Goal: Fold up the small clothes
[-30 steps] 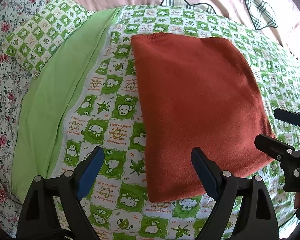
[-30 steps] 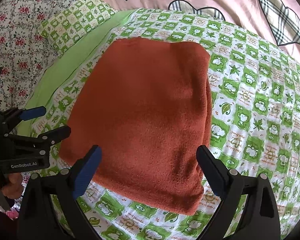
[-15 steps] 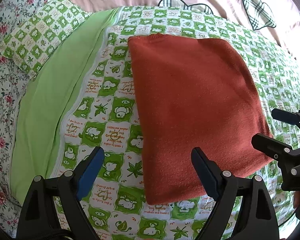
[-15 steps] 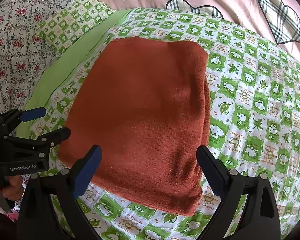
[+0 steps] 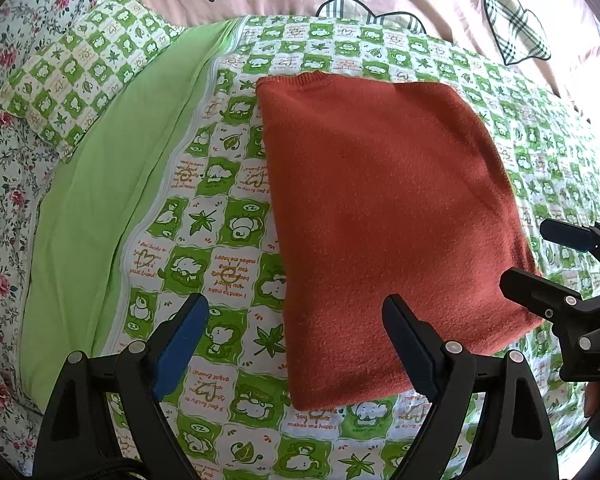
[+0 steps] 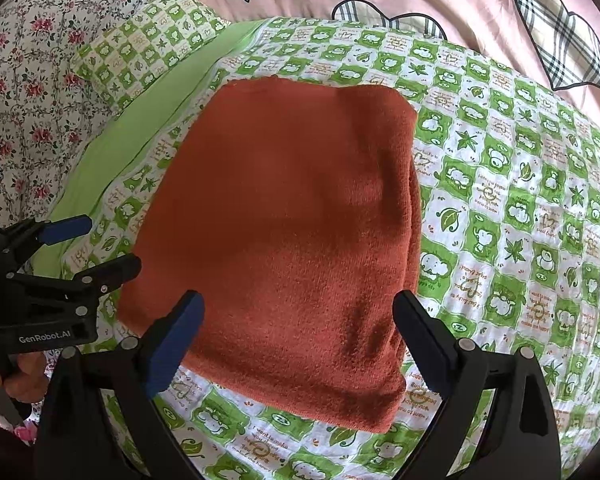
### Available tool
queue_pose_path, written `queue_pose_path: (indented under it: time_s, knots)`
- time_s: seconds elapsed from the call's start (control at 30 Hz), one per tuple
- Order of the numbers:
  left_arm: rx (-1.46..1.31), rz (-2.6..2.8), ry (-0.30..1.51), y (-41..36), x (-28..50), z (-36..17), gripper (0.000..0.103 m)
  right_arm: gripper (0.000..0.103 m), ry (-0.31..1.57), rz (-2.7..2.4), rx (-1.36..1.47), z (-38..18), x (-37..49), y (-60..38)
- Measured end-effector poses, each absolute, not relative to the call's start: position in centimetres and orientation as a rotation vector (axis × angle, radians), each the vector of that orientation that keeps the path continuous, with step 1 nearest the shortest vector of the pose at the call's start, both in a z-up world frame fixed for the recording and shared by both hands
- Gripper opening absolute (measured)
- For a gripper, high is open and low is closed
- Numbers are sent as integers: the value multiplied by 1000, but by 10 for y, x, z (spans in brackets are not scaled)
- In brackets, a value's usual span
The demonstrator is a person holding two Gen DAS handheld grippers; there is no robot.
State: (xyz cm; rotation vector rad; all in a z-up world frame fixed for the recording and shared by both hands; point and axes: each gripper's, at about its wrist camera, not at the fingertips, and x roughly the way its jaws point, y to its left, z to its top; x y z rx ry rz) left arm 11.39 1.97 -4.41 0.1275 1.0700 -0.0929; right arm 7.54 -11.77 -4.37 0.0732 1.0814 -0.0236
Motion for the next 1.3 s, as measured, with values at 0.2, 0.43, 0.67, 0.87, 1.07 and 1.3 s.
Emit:
queue_pose_path:
  time_s: [0.2,0.43,0.67,0.87,1.07,1.3]
  knots:
    - [127,-96,1068,17,113,-43,89,95,1075,-30,77,-41,76,-121]
    - [124,-95,1067,17,113,-44,89,95,1069,-42,88,-41,75,-122]
    - [119,-92,1067,18,114,-44,89,95,1068,-40,86,-40,76,-122]
    - [113,-92,1067,18,114,-44,89,95,1066,-39,87,-40,76,-121]
    - [111,-90,1067,17,114,-45,89,95,1067,-38,87,-40,76,-121]
    - [108,-89,1069,17,114,-45,89,95,1066,-38,87,-40,76,-121]
